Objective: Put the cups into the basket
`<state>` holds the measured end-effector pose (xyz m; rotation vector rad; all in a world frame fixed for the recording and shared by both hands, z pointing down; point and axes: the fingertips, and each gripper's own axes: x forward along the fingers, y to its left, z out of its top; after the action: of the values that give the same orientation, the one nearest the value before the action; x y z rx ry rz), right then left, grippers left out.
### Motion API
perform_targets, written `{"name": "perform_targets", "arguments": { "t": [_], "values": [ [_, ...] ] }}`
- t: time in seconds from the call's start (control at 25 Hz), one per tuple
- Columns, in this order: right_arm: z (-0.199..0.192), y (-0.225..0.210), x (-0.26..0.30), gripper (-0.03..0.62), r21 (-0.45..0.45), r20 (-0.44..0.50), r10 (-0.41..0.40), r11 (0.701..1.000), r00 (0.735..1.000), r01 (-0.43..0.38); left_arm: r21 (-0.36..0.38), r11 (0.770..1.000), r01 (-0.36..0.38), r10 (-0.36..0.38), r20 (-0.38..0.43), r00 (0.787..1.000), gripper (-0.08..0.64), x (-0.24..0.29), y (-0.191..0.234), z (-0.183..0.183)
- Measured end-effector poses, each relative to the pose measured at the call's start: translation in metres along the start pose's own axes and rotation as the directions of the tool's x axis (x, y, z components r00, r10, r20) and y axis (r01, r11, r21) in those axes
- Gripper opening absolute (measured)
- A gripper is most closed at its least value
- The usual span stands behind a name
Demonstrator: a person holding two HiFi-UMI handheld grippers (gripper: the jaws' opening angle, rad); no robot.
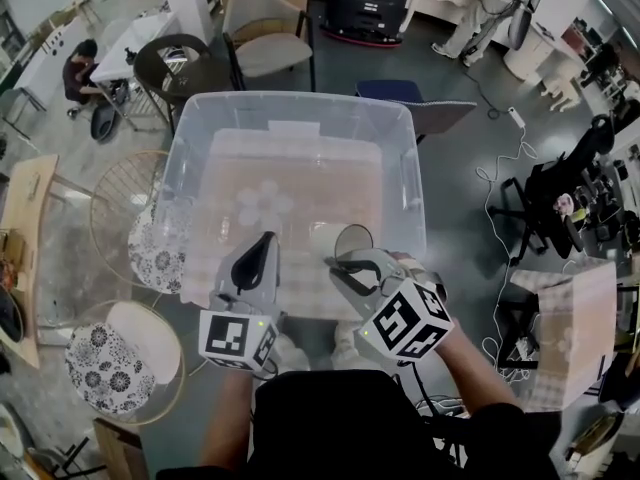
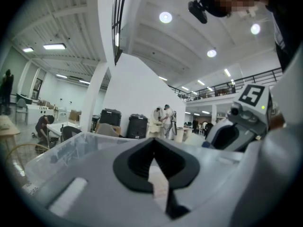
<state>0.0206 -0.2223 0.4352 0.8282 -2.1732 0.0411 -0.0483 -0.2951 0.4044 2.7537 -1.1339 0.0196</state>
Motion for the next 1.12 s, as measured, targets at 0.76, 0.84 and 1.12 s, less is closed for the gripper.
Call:
{"name": "perform_targets", "arguments": {
  "t": [0.76, 0.84, 1.12],
  "values": [
    [-0.059, -0.121, 0.149, 0.038, 0.114, -0.179, 0.098, 0.99, 0.979, -0.078, 0.019, 0.996, -0.089, 0.09, -0.058, 0.994, 0.006, -0.002, 0.029, -0.013],
    [-0.072, -0.124, 0.17, 0.038, 0.108, -0.218, 0.112, 0.99, 0.97, -0.09, 0.025, 0.995, -0.101, 0.103, -0.071, 0.992, 0.006, -0.006, 0.033, -0.015],
    [-0.124, -0.12, 0.229, 0.038, 0.1, -0.353, 0.164, 0.985, 0.921, -0.137, 0.04, 0.991, -0.131, 0.134, -0.098, 0.986, 0.006, -0.016, 0.04, -0.02]
  ]
}}
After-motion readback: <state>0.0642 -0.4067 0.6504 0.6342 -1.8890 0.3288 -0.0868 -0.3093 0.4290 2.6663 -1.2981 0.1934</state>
